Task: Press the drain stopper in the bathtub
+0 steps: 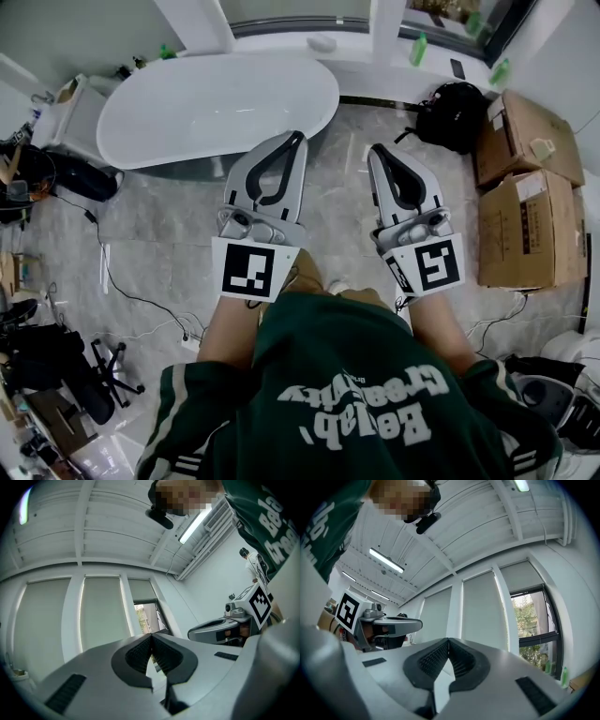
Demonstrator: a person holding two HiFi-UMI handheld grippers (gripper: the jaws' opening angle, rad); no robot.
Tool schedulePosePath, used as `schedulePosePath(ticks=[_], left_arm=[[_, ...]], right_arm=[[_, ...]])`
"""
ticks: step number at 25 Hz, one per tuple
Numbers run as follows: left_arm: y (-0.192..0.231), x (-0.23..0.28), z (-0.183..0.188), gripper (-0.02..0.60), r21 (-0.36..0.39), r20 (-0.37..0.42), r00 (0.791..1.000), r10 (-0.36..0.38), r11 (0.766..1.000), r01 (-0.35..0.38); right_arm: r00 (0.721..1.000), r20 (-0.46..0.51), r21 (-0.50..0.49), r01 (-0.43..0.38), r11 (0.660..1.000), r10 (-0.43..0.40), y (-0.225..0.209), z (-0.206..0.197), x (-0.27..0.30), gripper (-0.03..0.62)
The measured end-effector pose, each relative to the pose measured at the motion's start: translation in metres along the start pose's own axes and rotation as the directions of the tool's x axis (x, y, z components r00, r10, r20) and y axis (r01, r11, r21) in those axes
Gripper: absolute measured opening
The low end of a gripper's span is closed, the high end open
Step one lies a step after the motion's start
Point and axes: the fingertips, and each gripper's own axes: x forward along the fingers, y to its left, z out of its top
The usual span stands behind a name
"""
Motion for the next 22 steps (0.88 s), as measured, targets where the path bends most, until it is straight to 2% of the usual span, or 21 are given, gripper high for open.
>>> schedulePosePath(ticks=[6, 12, 18, 22], left_arm=[[0.024, 0.007, -0.015, 0.008, -0.002, 0.012, 1.000, 0.020, 1.000, -0.020], [0.057, 0.032, -0.046, 0.008, -0.013, 0.011, 1.000, 0.000, 1.000, 0.000], [0.118, 0.085, -0.080, 0.008, -0.059, 0.052, 0.998, -0.046, 0.997, 0.049], [0.166, 0.131, -0.106, 0.008, -0.083, 0.043, 0.995, -0.090, 0.992, 0.093]], right_arm=[[1.000, -0.012, -0.005, -0.027, 1.000, 0.027, 0.004, -0.016, 0.022, 0.015], [0.999, -0.044, -0.007, -0.026, 1.000, 0.026, -0.004, -0.042, 0.061, 0.015], [0.996, -0.077, -0.020, -0.035, 0.999, 0.033, -0.018, -0.073, 0.147, 0.015], [0.995, -0.099, -0.013, -0.027, 1.000, 0.025, -0.033, -0.088, 0.218, 0.015]])
